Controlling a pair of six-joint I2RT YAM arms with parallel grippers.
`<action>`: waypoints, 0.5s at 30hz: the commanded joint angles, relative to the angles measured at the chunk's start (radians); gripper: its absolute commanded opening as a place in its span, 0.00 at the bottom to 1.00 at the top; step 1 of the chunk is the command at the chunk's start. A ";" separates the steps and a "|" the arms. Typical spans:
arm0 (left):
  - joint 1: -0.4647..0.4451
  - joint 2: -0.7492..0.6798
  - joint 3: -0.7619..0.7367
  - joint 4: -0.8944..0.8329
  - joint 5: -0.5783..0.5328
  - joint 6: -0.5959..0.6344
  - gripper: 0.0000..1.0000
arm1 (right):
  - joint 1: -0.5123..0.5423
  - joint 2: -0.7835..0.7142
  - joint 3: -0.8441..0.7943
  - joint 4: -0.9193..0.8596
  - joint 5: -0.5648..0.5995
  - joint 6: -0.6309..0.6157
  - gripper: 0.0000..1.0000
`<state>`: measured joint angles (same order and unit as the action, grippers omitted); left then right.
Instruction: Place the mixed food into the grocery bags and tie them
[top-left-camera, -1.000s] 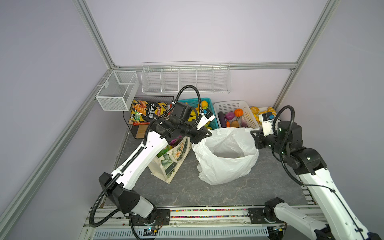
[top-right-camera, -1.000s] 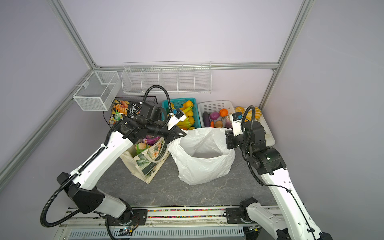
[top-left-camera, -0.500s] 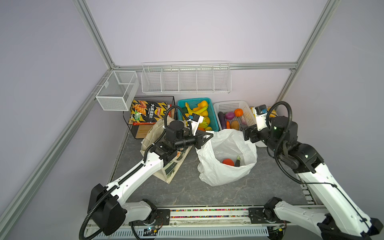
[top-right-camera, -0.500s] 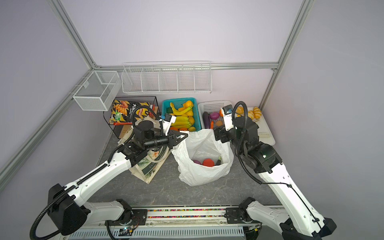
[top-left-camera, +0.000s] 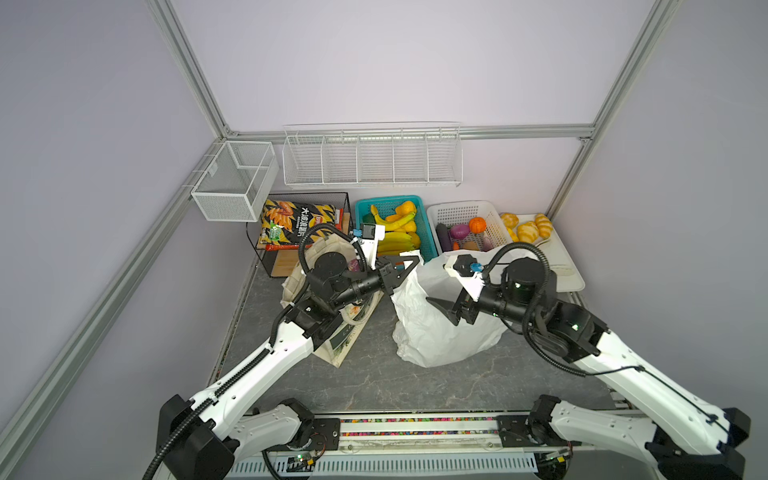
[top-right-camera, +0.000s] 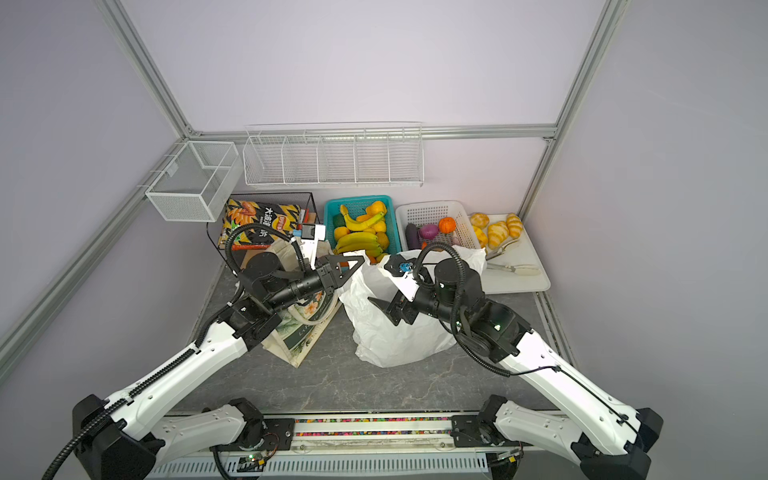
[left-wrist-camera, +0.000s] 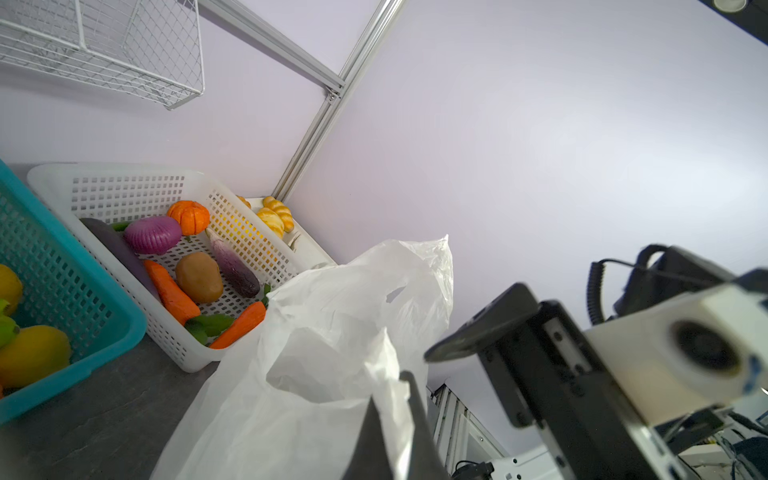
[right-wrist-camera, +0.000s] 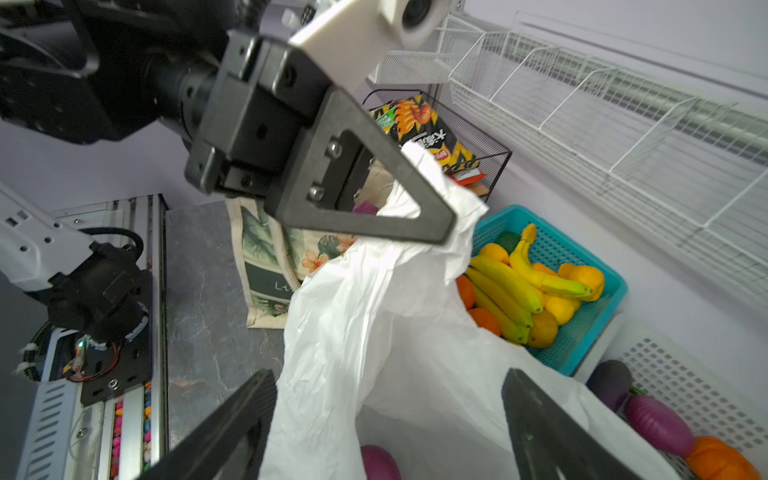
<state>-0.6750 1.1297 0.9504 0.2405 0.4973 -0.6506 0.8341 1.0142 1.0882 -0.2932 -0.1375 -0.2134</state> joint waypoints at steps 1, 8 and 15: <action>-0.009 -0.024 -0.014 0.044 -0.015 -0.055 0.00 | 0.006 0.007 -0.089 0.233 -0.085 0.035 0.88; -0.020 -0.039 -0.025 0.013 -0.030 -0.049 0.00 | 0.012 0.087 -0.131 0.432 -0.065 0.045 0.88; -0.022 -0.041 -0.016 0.015 -0.018 -0.058 0.00 | 0.003 0.155 -0.154 0.557 0.010 0.031 0.88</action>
<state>-0.6922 1.1049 0.9302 0.2420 0.4755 -0.6895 0.8417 1.1503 0.9619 0.1509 -0.1558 -0.1726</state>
